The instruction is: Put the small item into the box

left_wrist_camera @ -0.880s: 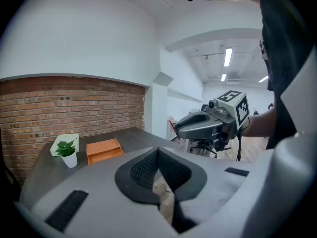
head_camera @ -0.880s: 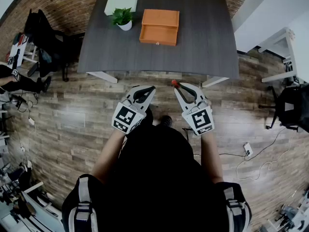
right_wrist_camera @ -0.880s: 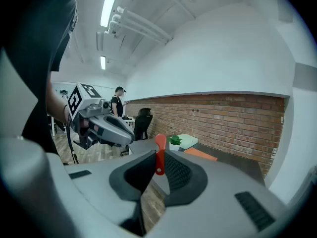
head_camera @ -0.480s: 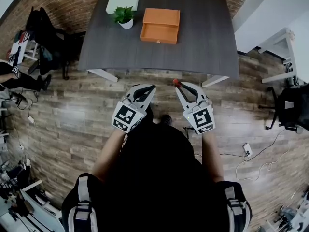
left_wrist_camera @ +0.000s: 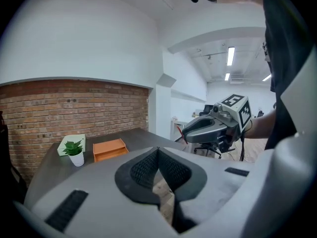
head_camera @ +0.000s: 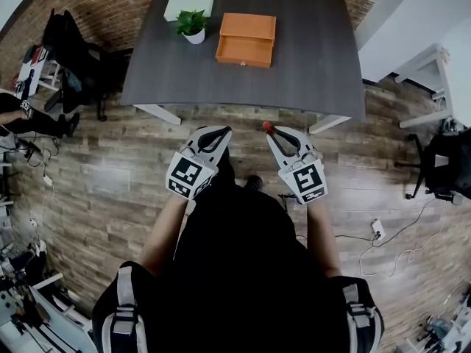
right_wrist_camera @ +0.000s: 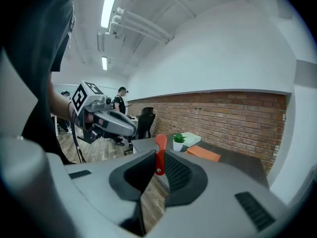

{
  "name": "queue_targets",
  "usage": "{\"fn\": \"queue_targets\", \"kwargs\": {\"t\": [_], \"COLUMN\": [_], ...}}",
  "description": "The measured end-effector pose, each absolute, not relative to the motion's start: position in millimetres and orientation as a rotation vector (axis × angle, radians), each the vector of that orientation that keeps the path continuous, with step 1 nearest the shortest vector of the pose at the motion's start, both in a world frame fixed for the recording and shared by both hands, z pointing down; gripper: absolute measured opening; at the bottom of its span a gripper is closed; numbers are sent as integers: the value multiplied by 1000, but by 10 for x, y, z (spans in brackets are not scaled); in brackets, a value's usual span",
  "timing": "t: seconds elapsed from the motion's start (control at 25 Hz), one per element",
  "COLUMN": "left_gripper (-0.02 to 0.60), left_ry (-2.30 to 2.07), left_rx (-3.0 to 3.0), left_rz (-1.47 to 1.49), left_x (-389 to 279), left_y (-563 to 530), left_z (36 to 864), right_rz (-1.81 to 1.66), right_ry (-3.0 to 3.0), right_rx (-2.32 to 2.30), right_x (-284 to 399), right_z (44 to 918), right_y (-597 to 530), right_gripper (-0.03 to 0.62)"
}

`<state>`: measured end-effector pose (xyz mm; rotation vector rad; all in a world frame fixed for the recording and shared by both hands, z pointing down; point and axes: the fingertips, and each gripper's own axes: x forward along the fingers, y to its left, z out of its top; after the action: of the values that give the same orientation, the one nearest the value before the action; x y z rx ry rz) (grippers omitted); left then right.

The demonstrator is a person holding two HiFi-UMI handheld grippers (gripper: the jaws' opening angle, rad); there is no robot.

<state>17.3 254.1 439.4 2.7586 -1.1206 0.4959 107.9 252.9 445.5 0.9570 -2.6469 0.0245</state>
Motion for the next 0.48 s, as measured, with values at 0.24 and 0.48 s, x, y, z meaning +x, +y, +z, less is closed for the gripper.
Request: {"fn": "queue_targets", "kwargs": {"t": [0.24, 0.48], "left_gripper": [22, 21], "left_ry": [-1123, -1097], "left_rx": [2771, 2750], "left_rz": [504, 514], "left_x": [152, 104], "left_y": [2575, 2462], "left_z": [4339, 4446], "right_rz": [21, 37], "right_ry": [-2655, -2627], "right_rx": [963, 985], "right_x": [1080, 1094], "right_z": [4447, 4494], "right_y": [2524, 2427], "right_gripper": [66, 66]}}
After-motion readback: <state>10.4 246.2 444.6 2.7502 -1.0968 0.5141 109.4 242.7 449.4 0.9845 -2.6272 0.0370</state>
